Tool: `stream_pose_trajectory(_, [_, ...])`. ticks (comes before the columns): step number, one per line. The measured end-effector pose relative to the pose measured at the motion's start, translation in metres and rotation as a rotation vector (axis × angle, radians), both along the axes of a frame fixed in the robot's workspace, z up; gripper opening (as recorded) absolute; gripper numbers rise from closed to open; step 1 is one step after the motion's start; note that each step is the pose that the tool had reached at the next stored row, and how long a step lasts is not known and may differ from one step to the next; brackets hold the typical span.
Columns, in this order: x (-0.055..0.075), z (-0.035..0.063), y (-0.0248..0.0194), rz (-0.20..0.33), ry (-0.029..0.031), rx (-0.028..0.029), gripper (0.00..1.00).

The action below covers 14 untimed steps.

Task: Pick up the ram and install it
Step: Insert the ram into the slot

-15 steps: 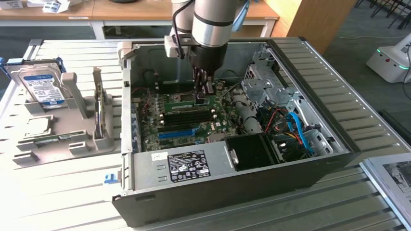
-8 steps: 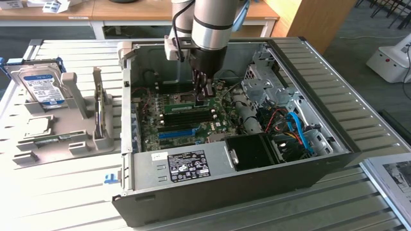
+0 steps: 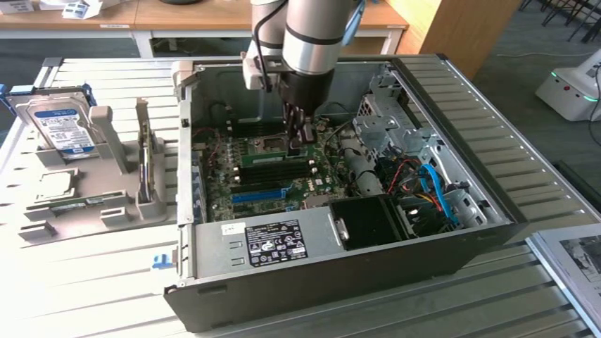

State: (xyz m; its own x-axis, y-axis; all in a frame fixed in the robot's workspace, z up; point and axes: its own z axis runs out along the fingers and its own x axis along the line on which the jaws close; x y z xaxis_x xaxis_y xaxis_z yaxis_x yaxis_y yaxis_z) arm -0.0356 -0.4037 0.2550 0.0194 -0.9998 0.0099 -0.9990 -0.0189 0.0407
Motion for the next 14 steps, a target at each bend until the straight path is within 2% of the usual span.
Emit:
stream_pose_trajectory(3, [-0.0001, 0.0, -0.0022, 0.0, 0.0, 0.0, 0.12])
stream_pose_trajectory(8, [0.0, -0.0004, -0.0022, 0.0, 0.0, 0.0, 0.12])
stream_pose_trajectory(14, [0.0, -0.0056, -0.0022, 0.0, 0.0001, -0.0001, 0.12])
